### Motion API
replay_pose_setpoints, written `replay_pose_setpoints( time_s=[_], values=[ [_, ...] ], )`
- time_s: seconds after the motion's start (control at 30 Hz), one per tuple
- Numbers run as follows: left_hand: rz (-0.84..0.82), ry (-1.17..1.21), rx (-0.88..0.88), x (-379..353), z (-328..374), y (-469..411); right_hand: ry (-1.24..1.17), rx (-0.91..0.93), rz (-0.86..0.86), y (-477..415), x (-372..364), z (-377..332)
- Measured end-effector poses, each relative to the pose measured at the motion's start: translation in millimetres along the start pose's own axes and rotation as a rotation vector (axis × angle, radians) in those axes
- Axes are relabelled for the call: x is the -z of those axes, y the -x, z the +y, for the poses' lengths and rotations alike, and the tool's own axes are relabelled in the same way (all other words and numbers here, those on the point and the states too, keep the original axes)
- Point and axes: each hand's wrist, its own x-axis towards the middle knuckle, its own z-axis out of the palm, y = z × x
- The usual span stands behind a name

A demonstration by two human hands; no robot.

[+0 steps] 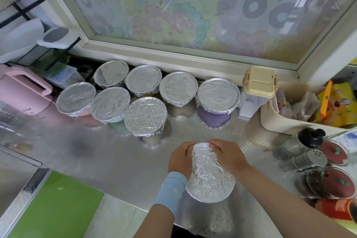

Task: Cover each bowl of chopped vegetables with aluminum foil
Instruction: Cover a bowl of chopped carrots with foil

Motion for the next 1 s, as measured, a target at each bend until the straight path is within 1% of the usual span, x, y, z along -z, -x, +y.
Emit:
replay_pose_setpoints(
  time_s=[0.1,0.17,0.23,0.33,0.43,0.53,0.63,0.67,0.73,0.8,0.9,0.97,1.0],
  values=[
    [-0.037,-0.181,-0.12,-1.2,3.6,-6.8,-0.012,0.004,-0.003,2.2,-1.8,-0.3],
    [-0.08,-0.211,-0.176,-3.4,10.6,-10.8,-0.025,0.001,0.0,3.4,-3.1,-2.0],
    [-0.11,-0.21,-0.172,-5.0,15.7,-13.1,-0.058,-0.007,-0.013,3.2,-3.3,-2.8],
    [-0.082,-0.163,-0.143,-5.9,12.6,-14.5,-0.173,-0.051,-0.055,2.6,-2.0,-2.0],
    [-0.068,-0.184,-0.133,-6.8,14.4,-12.0,-0.262,-0.111,-0.073,1.7,-2.2,-0.9],
    [-0.055,-0.233,-0.125,-8.6,17.1,-10.5,-0.237,-0.107,-0.101,0.0,1.4,-3.4],
    [-0.016,-0.264,-0.101,-8.7,15.0,-5.4,-0.1,-0.068,-0.154,0.0,5.7,-5.3],
    [0.017,-0.259,-0.081,-7.7,12.9,-3.7,-0.07,-0.058,-0.118,2.2,6.3,-5.1],
    [0.09,-0.236,-0.035,-5.5,7.1,-1.1,-0.077,-0.047,0.012,9.8,6.6,-5.5],
    [0.113,-0.207,-0.049,-2.8,3.3,-0.2,-0.091,-0.047,0.098,16.3,5.4,-6.5],
    [0.004,-0.203,-0.154,-2.2,8.9,-4.4,-0.16,-0.119,0.155,18.0,1.3,-6.9],
    [-0.054,-0.219,-0.16,-4.8,16.0,-7.8,-0.174,-0.172,0.186,16.8,-0.6,-7.2],
    [-0.054,-0.213,-0.158,-6.2,17.7,-9.0,-0.169,-0.184,0.192,16.3,-1.7,-7.1]
  ],
)
